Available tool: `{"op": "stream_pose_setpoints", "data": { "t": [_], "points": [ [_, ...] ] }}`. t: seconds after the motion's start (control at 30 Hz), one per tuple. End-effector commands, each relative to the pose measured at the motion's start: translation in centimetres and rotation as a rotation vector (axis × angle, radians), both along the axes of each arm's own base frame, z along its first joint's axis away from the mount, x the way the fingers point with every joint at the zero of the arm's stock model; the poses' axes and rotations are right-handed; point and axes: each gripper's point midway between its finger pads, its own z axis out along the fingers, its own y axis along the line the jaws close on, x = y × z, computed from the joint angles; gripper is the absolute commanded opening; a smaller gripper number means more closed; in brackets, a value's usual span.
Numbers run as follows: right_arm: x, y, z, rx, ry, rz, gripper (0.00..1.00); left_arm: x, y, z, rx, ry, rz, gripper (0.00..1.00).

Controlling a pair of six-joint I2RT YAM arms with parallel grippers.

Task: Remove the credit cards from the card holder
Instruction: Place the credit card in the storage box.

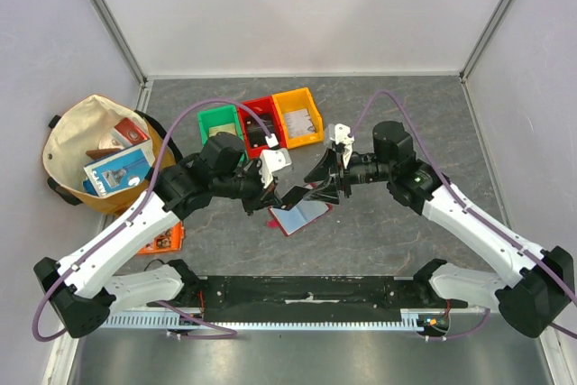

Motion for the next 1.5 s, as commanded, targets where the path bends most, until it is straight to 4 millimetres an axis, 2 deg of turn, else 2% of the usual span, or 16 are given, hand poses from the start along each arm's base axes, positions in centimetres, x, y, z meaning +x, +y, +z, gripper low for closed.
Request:
{"op": "stream_pose_setpoints", "data": {
  "t": [0.0, 0.07, 0.17, 0.23, 0.37, 0.5, 0.53, 0.6, 0.67, 0.7, 0.8, 0.87, 1.0, 1.1, 1.33, 1.47],
  "points": [
    [-0.4, 1.0, 1.0, 0.006, -0.059, 0.079, 0.54, -0.9, -0.1, 1.2, -0.007, -0.038, -0.106, 0.02],
    [-0.4, 1.2, 0.6, -0.004, -0.053, 0.087, 0.52, -1.1, -0.3, 1.3, -0.012, -0.035, -0.117, 0.02],
    [-0.4, 1.3, 0.1, -0.012, -0.041, 0.099, 0.39, -1.2, -0.3, 1.2, -0.014, -0.031, -0.12, 0.02],
    [-0.4, 1.3, -0.1, -0.016, -0.035, 0.1, 0.29, -1.1, -0.2, 1.2, -0.013, -0.035, -0.121, 0.02],
    [0.0, 1.5, -0.7, -0.033, -0.014, 0.084, 0.0, -0.9, -0.1, 1.2, -0.017, -0.053, -0.104, 0.02],
    [1.5, 1.7, -1.3, -0.062, 0.027, 0.009, 0.0, 1.6, 0.7, 0.9, 0.004, -0.123, 0.039, 0.16],
    [2.1, 1.9, -1.6, -0.073, 0.043, -0.02, 0.0, 2.5, 1.1, 1.1, 0.0, -0.147, 0.101, 0.25],
    [4.0, 2.1, -2.3, -0.102, 0.078, -0.114, 0.0, 5.3, 2.7, 1.5, 0.0, -0.229, 0.281, 0.64],
    [6.2, 2.2, -2.9, -0.129, 0.114, -0.222, 0.0, 7.9, 5.1, 2.6, -0.016, -0.299, 0.48, 0.78],
    [7.0, 2.2, -3.1, -0.138, 0.125, -0.259, 0.0, 8.9, 6.3, 3.3, -0.045, -0.318, 0.567, 0.8],
    [10.7, 2.3, -3.5, -0.159, 0.177, -0.438, 0.0, 11.3, 10.7, 5.5, -0.153, -0.363, 0.819, 0.85],
    [13.1, 2.2, -3.9, -0.167, 0.215, -0.548, 0.0, 12.1, 13.6, 6.1, -0.216, -0.371, 0.976, 0.86],
    [17.7, 2.9, -4.3, -0.16, 0.274, -0.709, 0.0, 12.1, 18.8, 7.4, -0.281, -0.441, 1.225, 0.86],
    [20.4, 4.3, -5.4, -0.157, 0.329, -0.759, 0.0, 11.4, 21.5, 7.8, -0.287, -0.494, 1.351, 0.88],
    [26.4, 8.3, -7.8, -0.116, 0.413, -0.83, 0.0, 10.2, 23.2, 8.6, -0.362, -0.576, 1.405, 0.89],
    [28.4, 10.2, -9.8, -0.084, 0.469, -0.84, 0.0, 10.0, 23.4, 8.5, -0.366, -0.582, 1.406, 0.9]
  ]
}}
